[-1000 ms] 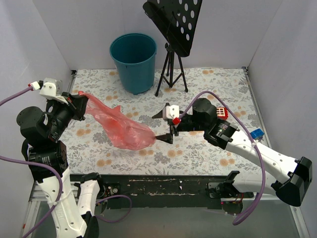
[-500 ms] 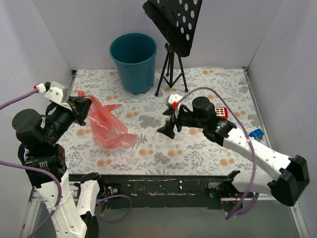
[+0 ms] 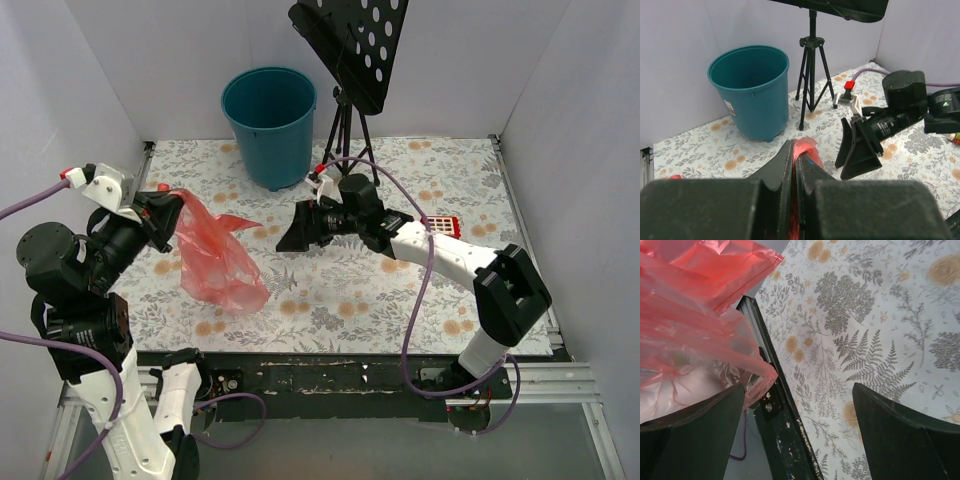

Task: Put the trash bags into the trash bin
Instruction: Unfold the trash bag at the center of the board.

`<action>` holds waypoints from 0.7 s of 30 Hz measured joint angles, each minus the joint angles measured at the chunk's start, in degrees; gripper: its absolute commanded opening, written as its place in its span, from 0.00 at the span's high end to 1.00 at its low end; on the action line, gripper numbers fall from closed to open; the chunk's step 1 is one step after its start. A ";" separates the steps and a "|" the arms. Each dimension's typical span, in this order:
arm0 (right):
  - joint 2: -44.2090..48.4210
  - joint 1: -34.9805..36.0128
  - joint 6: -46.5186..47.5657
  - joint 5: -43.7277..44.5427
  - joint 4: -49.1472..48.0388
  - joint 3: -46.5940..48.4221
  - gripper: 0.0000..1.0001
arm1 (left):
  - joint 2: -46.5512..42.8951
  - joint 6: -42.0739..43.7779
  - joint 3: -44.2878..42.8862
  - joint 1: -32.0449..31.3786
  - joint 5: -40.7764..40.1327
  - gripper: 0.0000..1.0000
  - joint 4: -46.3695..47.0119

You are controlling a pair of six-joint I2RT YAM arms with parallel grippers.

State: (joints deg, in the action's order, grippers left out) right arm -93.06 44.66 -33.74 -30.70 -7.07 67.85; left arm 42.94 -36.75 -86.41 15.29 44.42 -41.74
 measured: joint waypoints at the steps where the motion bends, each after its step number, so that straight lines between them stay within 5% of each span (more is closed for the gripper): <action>1: -1.11 0.15 -1.42 -1.33 -0.87 0.02 0.03 | 0.02 -0.22 -0.26 0.00 -0.26 1.00 0.15; 18: -10.08 8.28 -11.37 -9.03 -16.48 2.49 0.08 | 4.07 -6.64 -6.19 4.09 -4.31 1.00 3.72; 21: -13.38 8.83 -13.70 -11.45 -19.89 3.37 0.26 | 3.85 -6.80 -6.29 4.46 -5.05 1.00 4.11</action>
State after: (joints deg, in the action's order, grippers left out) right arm -106.43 53.49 -47.44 -42.15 -26.96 71.22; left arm 46.78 -43.55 -92.71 19.75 39.38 -37.63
